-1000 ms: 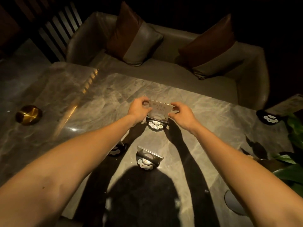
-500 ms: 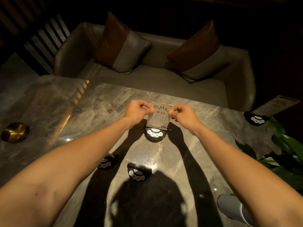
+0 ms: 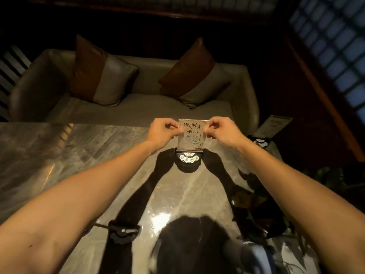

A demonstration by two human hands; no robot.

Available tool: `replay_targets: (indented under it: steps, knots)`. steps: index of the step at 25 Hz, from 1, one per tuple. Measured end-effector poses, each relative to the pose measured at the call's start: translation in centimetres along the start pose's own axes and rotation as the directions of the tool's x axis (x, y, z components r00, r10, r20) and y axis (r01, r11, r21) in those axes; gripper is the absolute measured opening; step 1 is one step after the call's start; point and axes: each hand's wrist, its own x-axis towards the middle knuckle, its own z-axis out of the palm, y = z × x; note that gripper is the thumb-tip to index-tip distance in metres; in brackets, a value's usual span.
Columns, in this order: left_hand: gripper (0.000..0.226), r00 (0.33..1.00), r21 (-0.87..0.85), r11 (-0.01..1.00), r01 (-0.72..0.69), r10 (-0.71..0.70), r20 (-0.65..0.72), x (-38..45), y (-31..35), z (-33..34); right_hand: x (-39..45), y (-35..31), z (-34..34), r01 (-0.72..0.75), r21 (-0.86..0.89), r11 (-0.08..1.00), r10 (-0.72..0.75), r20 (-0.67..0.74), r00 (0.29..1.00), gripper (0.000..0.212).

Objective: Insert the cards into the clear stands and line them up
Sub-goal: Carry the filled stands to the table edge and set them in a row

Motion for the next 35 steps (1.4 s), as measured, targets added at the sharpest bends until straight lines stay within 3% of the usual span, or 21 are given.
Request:
replay_targets:
  steps: [6,12,16,23,35]
  knots:
    - [0.013,1.000,-0.036,0.999,-0.019,0.020,0.020,5.1,3.5,8.2,2.1,5.3,-6.9,0.012,-0.019,1.000,-0.013,-0.050,0.999,0.012]
    - [0.020,0.999,0.003,1.000,-0.014,0.014,0.053,9.8,4.5,14.8,6.0,10.8,-12.4,0.063,-0.279,0.958,-0.068,-0.008,0.998,0.006]
    - [0.022,0.999,0.009,1.000,0.006,-0.006,0.038,12.7,4.7,18.4,8.1,13.9,-13.8,0.076,-0.309,0.948,-0.089,-0.029,0.996,0.012]
    - [0.017,0.997,0.036,0.998,0.042,-0.045,0.069,16.0,3.5,22.6,10.8,18.6,-15.4,0.071,-0.376,0.924,-0.065,0.027,0.997,0.020]
    - [0.009,0.992,0.042,0.999,0.032,-0.037,0.123,18.2,3.9,25.6,12.1,21.6,-16.9,0.027,-0.377,0.926,-0.036,-0.018,0.999,0.022]
